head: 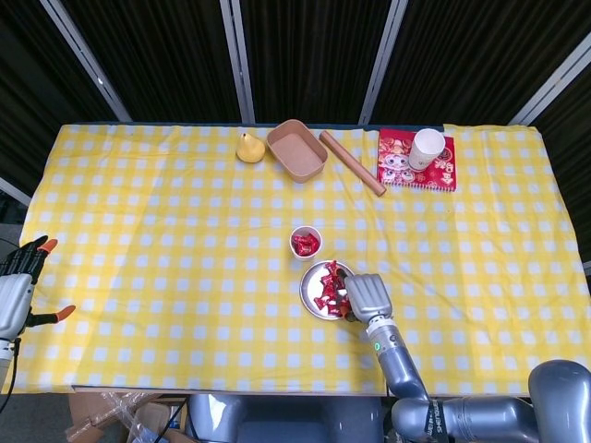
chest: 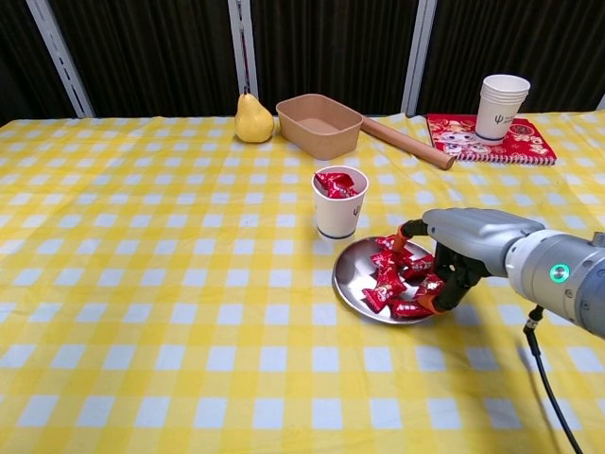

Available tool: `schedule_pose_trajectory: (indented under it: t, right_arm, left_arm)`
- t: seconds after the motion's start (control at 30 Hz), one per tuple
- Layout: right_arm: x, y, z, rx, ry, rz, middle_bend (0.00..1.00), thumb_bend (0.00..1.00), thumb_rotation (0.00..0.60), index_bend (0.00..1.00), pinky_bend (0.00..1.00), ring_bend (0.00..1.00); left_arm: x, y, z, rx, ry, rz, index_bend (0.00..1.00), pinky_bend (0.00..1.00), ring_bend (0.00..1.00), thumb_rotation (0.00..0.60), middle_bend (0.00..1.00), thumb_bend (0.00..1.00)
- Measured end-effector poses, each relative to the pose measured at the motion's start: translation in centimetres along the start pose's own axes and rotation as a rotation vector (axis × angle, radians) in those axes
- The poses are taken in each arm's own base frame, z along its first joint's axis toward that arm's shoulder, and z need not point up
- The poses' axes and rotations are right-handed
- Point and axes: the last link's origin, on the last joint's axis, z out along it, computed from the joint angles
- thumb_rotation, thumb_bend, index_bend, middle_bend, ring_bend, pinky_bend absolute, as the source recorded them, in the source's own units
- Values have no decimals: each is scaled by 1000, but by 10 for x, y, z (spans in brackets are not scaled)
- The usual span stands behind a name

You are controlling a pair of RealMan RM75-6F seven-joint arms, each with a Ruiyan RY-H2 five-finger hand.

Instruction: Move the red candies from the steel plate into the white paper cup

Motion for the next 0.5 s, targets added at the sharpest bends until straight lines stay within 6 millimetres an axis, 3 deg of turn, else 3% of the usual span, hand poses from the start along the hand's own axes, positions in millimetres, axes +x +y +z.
schedule_pose_trajectory:
  t: [0.27, 0.5]
  right_arm:
    - [-6, 7, 6, -26, -21, -1, 931, 389, 600, 229, 979, 944]
    - [-5, 8, 5, -28, -24, 2, 931, 389, 600, 347, 979, 944]
  left_arm:
    - [0, 0, 0, 2, 0, 1, 48, 0, 0, 600, 0, 3]
    - [0, 0, 0, 4, 0, 2, 48, 0, 0, 600, 0, 3]
